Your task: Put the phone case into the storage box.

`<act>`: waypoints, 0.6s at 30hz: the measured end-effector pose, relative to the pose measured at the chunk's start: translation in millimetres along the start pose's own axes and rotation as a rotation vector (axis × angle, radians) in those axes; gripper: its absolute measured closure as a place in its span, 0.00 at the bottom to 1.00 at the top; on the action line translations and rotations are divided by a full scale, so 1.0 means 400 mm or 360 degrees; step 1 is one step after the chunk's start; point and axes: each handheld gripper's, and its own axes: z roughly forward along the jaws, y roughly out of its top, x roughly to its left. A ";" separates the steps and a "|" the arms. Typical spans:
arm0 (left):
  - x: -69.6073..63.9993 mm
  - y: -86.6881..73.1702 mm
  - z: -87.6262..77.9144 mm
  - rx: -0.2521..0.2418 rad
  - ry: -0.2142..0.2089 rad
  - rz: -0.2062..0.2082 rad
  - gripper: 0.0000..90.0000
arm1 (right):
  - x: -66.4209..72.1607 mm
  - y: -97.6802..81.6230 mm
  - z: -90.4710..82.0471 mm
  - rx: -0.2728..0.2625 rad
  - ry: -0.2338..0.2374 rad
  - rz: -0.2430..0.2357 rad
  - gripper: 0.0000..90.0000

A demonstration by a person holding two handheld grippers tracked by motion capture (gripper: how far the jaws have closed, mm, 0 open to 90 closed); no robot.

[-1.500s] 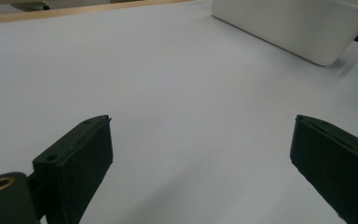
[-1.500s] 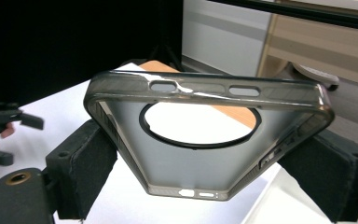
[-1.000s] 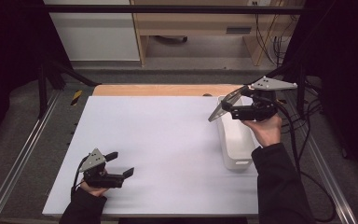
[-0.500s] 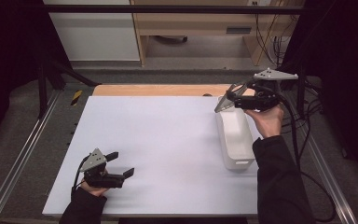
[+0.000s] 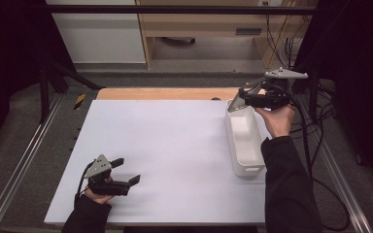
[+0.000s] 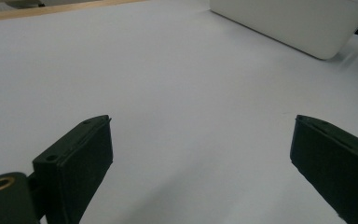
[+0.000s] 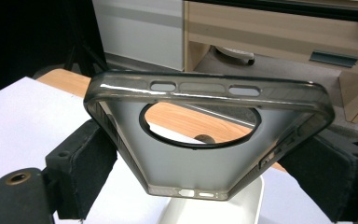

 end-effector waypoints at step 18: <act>-0.001 -0.001 0.004 0.0013 -0.0011 0.0018 0.06 | -0.028 -0.020 0.079 0.0074 -0.0118 0.0040 0.14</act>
